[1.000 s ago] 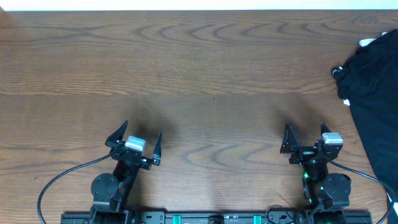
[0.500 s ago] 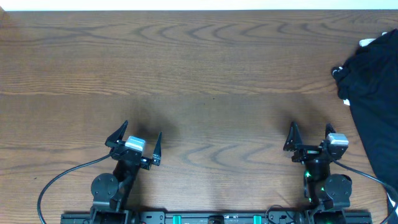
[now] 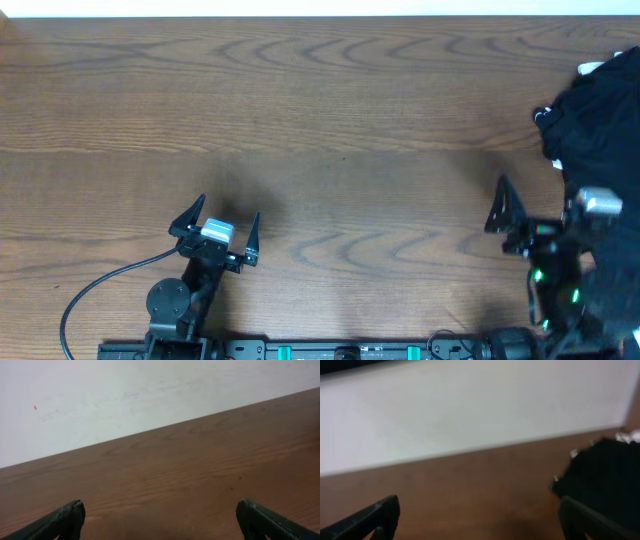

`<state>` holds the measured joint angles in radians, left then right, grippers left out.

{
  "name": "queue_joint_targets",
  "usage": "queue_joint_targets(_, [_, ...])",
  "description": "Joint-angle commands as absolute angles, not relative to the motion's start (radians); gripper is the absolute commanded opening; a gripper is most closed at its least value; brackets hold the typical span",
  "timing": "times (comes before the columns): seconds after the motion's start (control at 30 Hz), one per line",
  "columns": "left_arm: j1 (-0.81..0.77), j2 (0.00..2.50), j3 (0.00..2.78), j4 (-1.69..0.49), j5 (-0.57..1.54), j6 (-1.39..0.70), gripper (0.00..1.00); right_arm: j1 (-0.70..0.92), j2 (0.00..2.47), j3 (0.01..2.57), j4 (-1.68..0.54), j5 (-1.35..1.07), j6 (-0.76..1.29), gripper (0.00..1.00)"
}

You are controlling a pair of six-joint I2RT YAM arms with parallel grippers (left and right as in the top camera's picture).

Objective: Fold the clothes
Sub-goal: 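Reach the right gripper to the black shirt and grasp its edge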

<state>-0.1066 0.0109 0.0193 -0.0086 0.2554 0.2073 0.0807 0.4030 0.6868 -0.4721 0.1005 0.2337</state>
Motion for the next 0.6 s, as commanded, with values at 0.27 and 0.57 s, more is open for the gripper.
queue_joint_targets(0.27, [-0.11, 0.004, 0.004, -0.045, 0.261, 0.213, 0.98, 0.003, 1.204, 1.378, -0.928, 0.233, 0.114, 0.99])
queue_joint_targets(0.57, [-0.11, 0.004, 0.004, -0.045, 0.261, 0.213, 0.98, -0.184, 1.603, 1.602, -1.008, 0.194, 0.098, 0.96])
